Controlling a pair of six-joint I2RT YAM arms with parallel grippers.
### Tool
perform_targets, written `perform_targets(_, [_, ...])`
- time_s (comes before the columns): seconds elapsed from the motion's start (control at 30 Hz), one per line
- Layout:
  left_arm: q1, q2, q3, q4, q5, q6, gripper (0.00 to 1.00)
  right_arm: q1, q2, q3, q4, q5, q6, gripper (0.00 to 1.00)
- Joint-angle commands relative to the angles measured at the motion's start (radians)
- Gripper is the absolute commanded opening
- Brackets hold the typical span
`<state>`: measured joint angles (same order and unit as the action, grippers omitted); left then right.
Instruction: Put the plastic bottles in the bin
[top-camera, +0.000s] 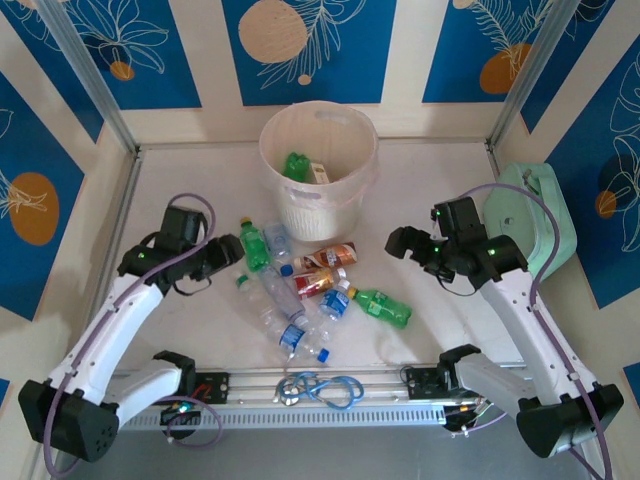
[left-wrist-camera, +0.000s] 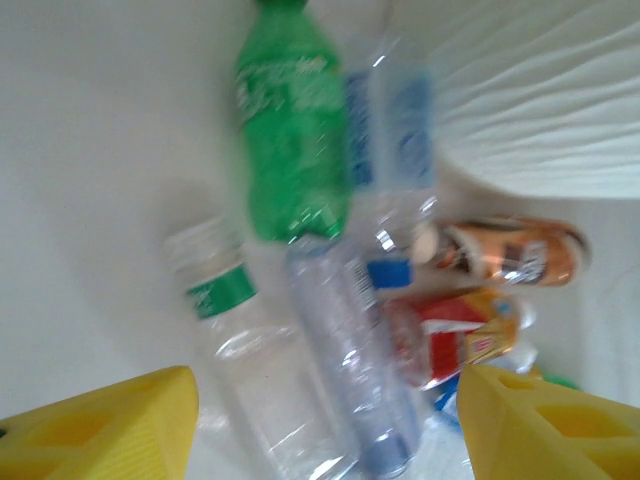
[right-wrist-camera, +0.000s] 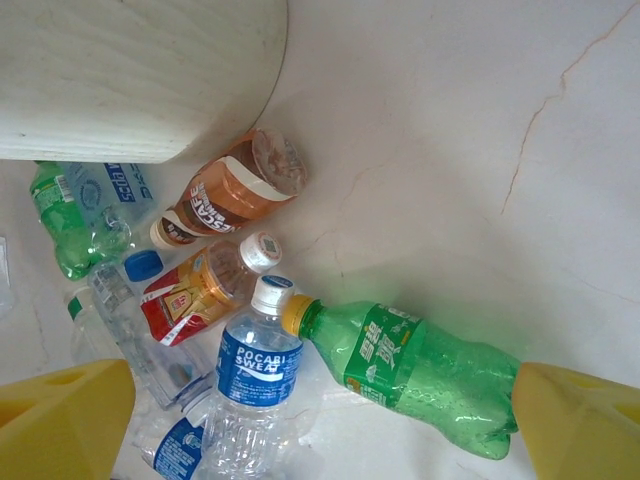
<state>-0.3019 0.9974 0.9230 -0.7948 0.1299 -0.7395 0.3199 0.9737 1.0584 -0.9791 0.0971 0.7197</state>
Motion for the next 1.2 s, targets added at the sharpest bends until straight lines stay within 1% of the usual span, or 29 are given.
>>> perform_targets(0.0, [-0.011, -0.023, -0.027, -0.004, 0.023, -0.06, 0.69, 0.038, 0.004, -0.013, 0.004, -0.015, 0.014, 0.97])
perform_targets(0.17, [-0.051, 0.0, -0.079, -0.004, -0.027, -0.124, 0.69, 0.102, 0.013, -0.021, 0.003, 0.029, 0.029, 0.97])
perform_targets(0.27, [-0.076, 0.018, -0.115, 0.026, -0.035, -0.166, 0.69, 0.133, 0.018, -0.03, 0.018, 0.045, 0.044, 0.97])
perform_targets(0.37, [-0.081, 0.061, -0.13, 0.053, -0.049, -0.185, 0.71, 0.166, 0.029, -0.024, 0.029, 0.058, 0.05, 0.97])
perform_targets(0.47, [-0.079, 0.124, -0.129, 0.093, -0.085, -0.182, 0.71, 0.211, 0.042, -0.004, 0.04, 0.098, 0.041, 0.97])
perform_targets(0.63, [-0.068, 0.248, -0.108, 0.172, -0.113, -0.195, 0.64, 0.264, 0.073, 0.017, 0.042, 0.147, 0.05, 0.97])
perform_targets(0.73, [-0.064, 0.296, -0.095, 0.165, -0.166, -0.229, 0.59, 0.3, 0.085, 0.032, 0.026, 0.155, 0.079, 0.97])
perform_targets(0.8, [-0.062, 0.314, -0.09, 0.166, -0.181, -0.24, 0.58, 0.33, 0.088, 0.044, 0.012, 0.171, 0.099, 0.97])
perform_targets(0.97, [-0.062, 0.361, -0.111, 0.224, -0.179, -0.259, 0.61, 0.404, 0.082, 0.076, -0.034, 0.21, 0.141, 0.97])
perform_targets(1.07, [-0.062, 0.401, -0.125, 0.266, -0.157, -0.275, 0.62, 0.428, 0.083, 0.082, -0.051, 0.212, 0.154, 0.97])
perform_targets(1.17, [-0.063, 0.431, -0.134, 0.287, -0.156, -0.283, 0.62, 0.447, 0.094, 0.099, -0.064, 0.214, 0.162, 0.97])
